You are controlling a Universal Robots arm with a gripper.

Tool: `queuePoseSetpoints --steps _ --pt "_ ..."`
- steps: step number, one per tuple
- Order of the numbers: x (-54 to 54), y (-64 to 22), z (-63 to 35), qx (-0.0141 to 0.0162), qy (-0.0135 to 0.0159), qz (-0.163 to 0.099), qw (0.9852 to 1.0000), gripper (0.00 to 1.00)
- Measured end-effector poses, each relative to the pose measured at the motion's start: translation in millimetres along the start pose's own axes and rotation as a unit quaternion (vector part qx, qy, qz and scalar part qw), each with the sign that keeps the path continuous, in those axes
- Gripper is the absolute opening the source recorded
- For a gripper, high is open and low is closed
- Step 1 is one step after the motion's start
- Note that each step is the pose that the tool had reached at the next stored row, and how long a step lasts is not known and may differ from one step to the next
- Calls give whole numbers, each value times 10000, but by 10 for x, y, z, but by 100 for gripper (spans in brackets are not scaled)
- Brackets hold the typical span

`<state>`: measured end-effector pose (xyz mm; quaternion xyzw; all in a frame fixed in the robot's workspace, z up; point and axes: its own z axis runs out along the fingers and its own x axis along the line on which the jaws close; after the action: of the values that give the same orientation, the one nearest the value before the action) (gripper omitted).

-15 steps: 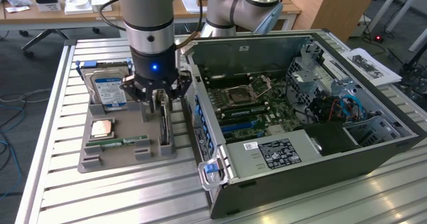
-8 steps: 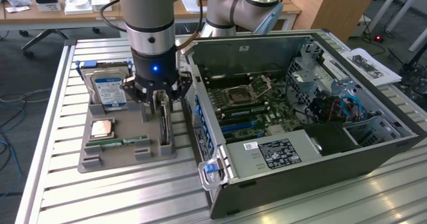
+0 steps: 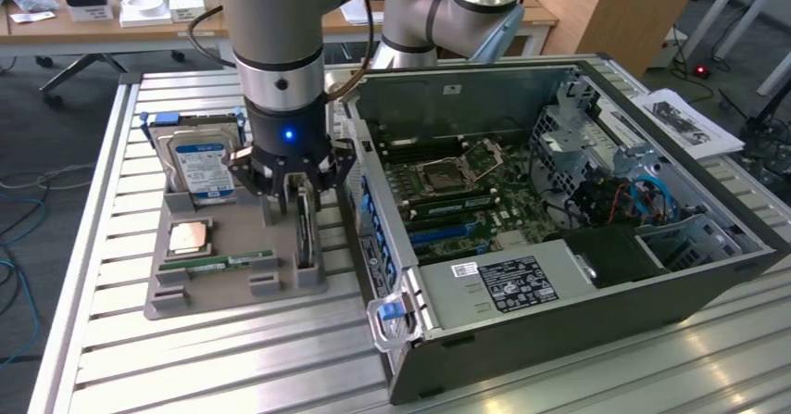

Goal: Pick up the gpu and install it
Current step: 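Pick up the gpu and move the gpu toward the slot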

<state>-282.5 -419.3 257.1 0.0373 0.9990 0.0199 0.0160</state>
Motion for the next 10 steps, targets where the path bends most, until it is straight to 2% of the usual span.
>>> queuePoseSetpoints --steps 10 --pt "2 -3 69 0 0 0 10000 47"
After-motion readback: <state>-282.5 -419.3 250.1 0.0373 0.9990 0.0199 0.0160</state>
